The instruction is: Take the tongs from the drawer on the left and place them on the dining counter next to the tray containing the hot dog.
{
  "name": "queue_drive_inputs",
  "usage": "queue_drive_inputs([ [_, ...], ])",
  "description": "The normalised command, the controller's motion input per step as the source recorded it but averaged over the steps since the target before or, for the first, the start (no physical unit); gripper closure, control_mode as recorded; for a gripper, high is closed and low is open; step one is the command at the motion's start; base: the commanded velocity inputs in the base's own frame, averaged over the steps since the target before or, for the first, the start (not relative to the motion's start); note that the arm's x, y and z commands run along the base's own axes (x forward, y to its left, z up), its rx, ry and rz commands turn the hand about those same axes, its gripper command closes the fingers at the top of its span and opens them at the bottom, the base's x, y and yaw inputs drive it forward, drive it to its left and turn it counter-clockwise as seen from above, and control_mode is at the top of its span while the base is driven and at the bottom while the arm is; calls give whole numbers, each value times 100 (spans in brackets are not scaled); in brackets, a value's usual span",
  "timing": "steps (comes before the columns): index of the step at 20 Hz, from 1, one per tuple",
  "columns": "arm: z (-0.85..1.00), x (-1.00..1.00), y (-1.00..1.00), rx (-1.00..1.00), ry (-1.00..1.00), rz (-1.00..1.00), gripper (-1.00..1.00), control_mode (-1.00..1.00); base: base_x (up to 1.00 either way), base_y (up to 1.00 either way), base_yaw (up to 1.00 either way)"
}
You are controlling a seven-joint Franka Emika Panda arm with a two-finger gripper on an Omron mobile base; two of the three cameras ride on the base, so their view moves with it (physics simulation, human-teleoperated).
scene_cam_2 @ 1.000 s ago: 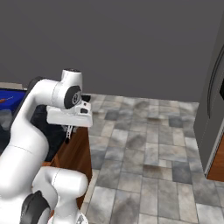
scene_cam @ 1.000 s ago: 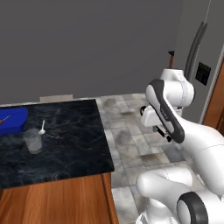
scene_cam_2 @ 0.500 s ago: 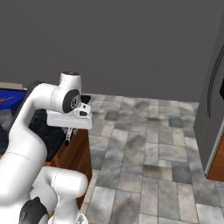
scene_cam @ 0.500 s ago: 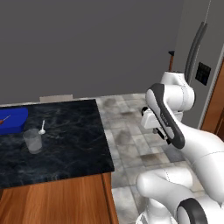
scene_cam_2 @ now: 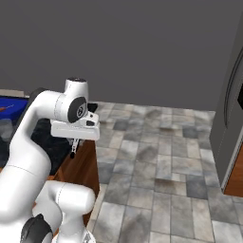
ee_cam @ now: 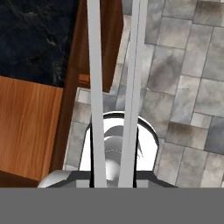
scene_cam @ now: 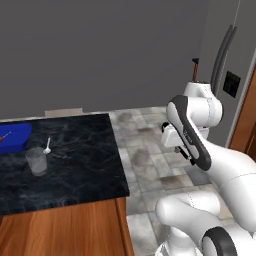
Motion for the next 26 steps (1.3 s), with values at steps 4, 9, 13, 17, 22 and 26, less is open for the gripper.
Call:
queue_drive_inputs([
  [4, 0, 0, 0, 0, 0, 0, 100, 100, 29, -44, 0],
  [9, 0, 0, 0, 0, 0, 0, 100, 100, 61, -40, 0],
  [13, 0, 0, 0, 0, 0, 0, 100, 100, 90, -56, 0],
  [17, 0, 0, 0, 0, 0, 0, 100, 100, 100, -77, 20],
  [22, 0, 0, 0, 0, 0, 0, 100, 100, 100, -69, 41],
  [26, 0, 0, 0, 0, 0, 0, 100, 100, 100, -55, 58],
])
